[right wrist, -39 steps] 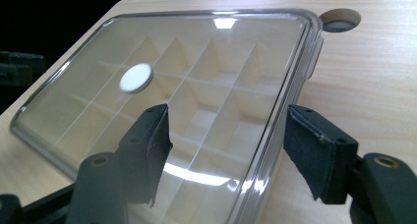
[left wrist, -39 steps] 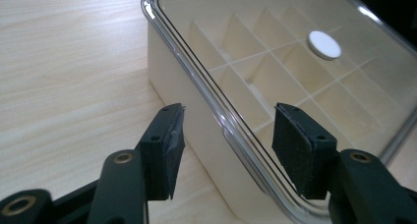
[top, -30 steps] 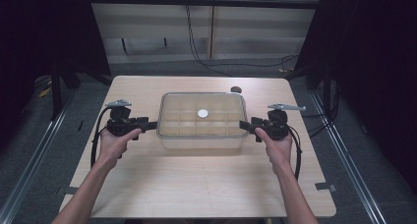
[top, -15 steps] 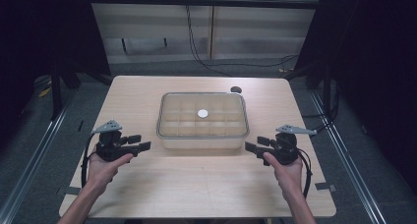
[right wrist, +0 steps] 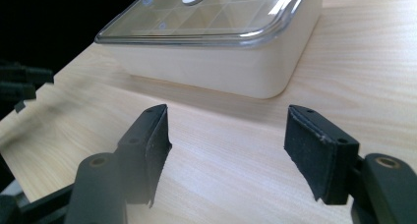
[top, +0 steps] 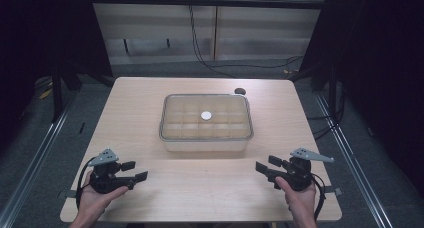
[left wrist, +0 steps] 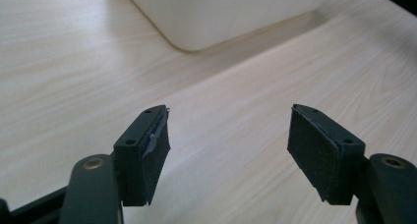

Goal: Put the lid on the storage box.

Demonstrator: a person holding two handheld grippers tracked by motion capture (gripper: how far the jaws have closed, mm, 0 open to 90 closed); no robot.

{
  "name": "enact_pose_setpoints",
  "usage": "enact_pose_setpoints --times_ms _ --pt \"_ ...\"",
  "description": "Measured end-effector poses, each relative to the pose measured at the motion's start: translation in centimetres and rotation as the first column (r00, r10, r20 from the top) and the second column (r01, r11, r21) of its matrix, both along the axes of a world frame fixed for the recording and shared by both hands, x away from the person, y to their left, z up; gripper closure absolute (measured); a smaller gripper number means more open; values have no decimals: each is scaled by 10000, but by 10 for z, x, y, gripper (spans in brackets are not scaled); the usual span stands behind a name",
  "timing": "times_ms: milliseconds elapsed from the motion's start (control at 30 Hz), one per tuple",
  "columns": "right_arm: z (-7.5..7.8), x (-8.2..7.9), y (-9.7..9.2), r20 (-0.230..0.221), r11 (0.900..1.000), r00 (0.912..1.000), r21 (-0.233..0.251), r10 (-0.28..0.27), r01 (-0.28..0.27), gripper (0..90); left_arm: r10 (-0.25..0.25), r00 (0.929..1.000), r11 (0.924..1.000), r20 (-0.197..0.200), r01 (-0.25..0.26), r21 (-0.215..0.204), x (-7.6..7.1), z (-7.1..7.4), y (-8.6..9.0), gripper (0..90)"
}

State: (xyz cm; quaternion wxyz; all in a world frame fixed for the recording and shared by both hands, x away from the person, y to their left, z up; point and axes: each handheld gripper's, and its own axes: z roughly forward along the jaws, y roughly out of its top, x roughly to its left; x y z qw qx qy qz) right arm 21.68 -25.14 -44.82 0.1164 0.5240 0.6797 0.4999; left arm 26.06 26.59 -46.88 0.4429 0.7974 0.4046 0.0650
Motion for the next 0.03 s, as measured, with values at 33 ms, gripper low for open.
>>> enact_pose_setpoints --times_ms 33 --pt "-3 0 1 -65 9999 10000 -148 24 -25 320 281 9996 9995 -23 -281 -121 -2 -2 2 325"
